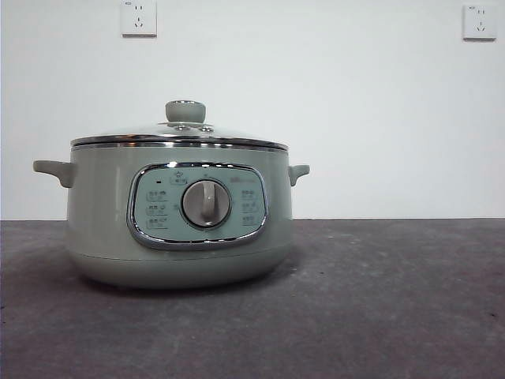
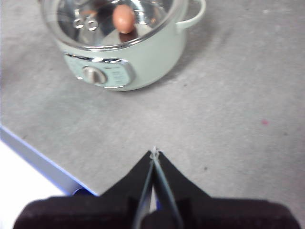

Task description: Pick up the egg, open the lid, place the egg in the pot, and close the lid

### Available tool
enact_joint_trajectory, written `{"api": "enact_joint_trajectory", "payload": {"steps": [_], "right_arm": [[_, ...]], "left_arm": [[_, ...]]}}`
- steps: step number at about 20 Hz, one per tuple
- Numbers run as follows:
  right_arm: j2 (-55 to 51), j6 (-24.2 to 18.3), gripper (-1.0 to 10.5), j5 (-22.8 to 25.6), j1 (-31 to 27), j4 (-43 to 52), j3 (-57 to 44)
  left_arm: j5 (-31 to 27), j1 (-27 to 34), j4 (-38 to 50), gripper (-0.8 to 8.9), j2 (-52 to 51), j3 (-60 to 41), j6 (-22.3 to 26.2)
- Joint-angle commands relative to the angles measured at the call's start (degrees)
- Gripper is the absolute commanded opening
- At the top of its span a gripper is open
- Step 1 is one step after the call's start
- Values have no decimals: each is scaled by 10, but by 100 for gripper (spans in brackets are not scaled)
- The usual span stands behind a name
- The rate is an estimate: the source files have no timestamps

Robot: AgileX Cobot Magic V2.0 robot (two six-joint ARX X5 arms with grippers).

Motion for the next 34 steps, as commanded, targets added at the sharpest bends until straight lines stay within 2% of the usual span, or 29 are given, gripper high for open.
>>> {"api": "enact_joint_trajectory", "payload": {"steps": [1,6,8,9,14,17,21,24,27,29,34], "right_arm": [[0,-2,2,4,1,2,-5],[0,-2,2,4,1,2,-5],[0,-2,2,4,1,2,-5],[0,-2,2,4,1,2,-5],[0,-2,2,4,1,2,-5],[0,-2,2,4,1,2,-5],[0,-2,2,4,1,2,-5],[0,-2,2,4,1,2,-5],[0,-2,2,4,1,2,-5],[0,-2,2,4,1,2,-5],[1,-2,2,4,1,3,-5]], "left_arm": [[1,-1,1,-4,-2,0,3],[-2,-1,11,-3,-2,0,3],[-1,-1,25,-3,-2,0,27],[-1,-1,31,-3,-2,0,17],[1,10,179,-3,-8,0,19],[3,63,245,-3,-38,0,51],[3,165,274,-3,-118,-25,61],[3,242,358,-3,-212,-129,68],[-4,297,474,-3,-321,-294,73],[-3,316,522,-3,-378,-403,70],[-22,328,621,-3,-499,-650,19]]}}
